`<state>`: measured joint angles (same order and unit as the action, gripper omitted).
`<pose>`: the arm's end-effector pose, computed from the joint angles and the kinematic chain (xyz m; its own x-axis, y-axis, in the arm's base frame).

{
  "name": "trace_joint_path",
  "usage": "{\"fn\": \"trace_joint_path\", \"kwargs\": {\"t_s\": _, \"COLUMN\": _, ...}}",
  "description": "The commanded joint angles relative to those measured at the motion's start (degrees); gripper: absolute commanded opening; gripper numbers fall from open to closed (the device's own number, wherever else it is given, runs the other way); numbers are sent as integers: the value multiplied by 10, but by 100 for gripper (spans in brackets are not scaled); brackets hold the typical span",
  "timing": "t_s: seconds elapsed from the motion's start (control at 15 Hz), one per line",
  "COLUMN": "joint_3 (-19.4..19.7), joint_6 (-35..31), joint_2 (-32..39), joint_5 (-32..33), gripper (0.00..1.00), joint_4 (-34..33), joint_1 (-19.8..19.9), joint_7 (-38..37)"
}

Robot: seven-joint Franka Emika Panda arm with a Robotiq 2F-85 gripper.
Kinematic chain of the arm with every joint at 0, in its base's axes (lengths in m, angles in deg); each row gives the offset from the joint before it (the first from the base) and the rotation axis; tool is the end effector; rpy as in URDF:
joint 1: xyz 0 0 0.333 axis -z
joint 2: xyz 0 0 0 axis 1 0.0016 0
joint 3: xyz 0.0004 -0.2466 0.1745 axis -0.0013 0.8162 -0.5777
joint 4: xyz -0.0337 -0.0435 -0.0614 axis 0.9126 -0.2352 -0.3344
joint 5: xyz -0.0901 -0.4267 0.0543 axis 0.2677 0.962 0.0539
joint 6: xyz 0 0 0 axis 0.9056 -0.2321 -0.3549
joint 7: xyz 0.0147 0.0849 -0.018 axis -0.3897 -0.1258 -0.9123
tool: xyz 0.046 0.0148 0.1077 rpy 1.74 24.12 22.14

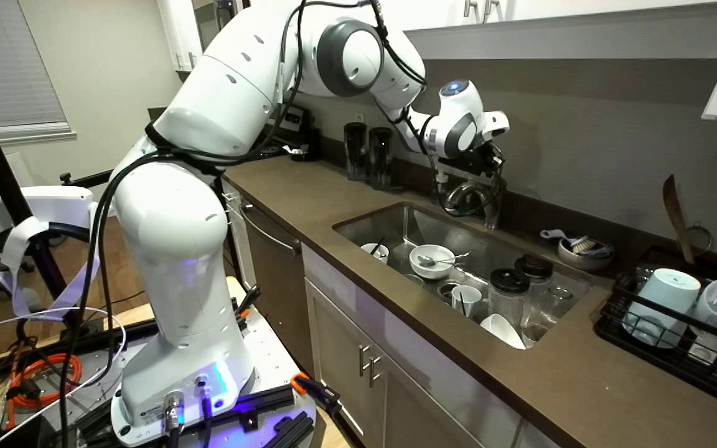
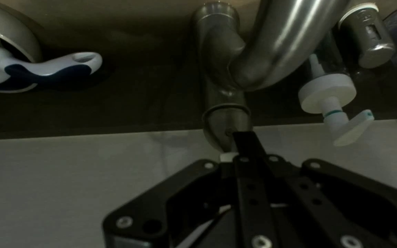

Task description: Open the tap then close the tap then open the tap again

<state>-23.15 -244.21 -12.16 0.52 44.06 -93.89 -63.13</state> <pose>0.8003 0.0464 0.2734 0.7378 -0.0410 0.6737 -0.0144 -0.9989 -0.0451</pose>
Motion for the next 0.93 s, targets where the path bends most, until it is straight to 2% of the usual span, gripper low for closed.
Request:
{"fn": "trace_joint_path", "kwargs": {"t_s": 0.0, "joint_3": 7, "joint_6": -56, "joint_2": 4, "joint_5": -10, "gripper": 0, "joint_4": -4, "joint_1": -4, "joint_7": -1}}
{"fn": "trace_joint_path", "kwargs": {"t_s": 0.4, "joint_3": 2, "joint_6": -110, "joint_2": 13, "joint_5": -19, "gripper": 0, "joint_4": -2, "joint_1": -2, "joint_7": -2}}
{"fn": "trace_joint_path", "kwargs": {"t_s": 0.87, "joint_3": -1, "joint_6": -104, "joint_2": 22, "joint_5": -25, "gripper": 0, "joint_4": -21, "joint_1": -1, "joint_7": 1}}
